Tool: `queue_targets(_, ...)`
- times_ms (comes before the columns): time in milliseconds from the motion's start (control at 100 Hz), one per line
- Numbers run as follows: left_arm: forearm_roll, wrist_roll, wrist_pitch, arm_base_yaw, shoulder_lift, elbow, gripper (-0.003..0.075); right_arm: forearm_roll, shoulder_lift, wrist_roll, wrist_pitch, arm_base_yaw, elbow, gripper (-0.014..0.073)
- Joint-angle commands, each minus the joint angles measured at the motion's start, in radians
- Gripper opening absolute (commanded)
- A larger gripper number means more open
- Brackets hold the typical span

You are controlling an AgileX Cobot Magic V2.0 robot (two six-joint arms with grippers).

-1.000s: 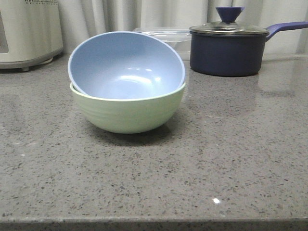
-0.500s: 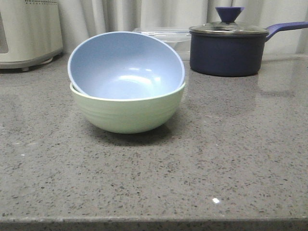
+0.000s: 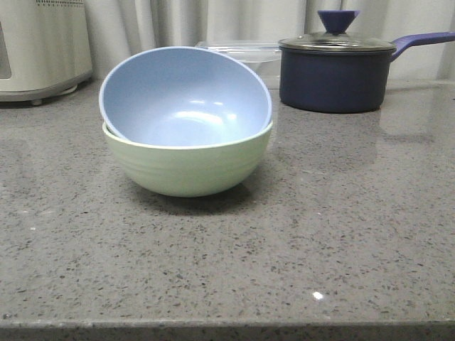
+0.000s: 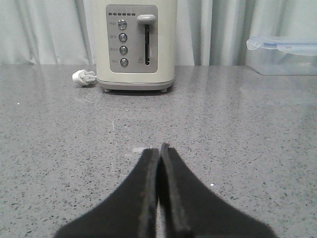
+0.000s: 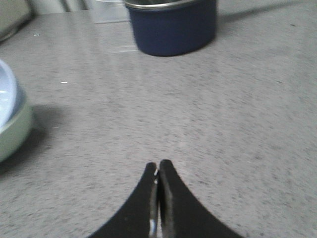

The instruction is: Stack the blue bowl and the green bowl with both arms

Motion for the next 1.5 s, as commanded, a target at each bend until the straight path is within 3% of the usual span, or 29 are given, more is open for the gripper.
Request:
queue_targets(0,-0.002,-0.008,-0.078,0.002,-0.034,0.041,-0.002,-0.008,0.002,-0.006,-0.107,-0.054,0.0,-0.0068)
queue_targets(210,-0.002,-0.008,-0.078,0.002,-0.034,0.041,-0.002,-0.016,-0.087,-0.006,-0.202,-0.135,0.09,-0.0068)
queue_targets(570,-0.002,-0.008,-0.078,0.002,-0.034,0.041,-0.002,-0.089,-0.25,-0.005,-0.661,-0.148,0.36,-0.0068)
queue_targets(890,-0.002,-0.008,-0.078,0.002,-0.034,0.041,-0.002,-0.089,-0.274,-0.005,-0.525,-0.149,0.36,-0.0068)
queue_targets(1490,-0.002,-0.008,-0.078,0.002,-0.034,0.041,-0.002,-0.089,-0.274,-0.005,-0.526,-0.149,0.36,-0.0068)
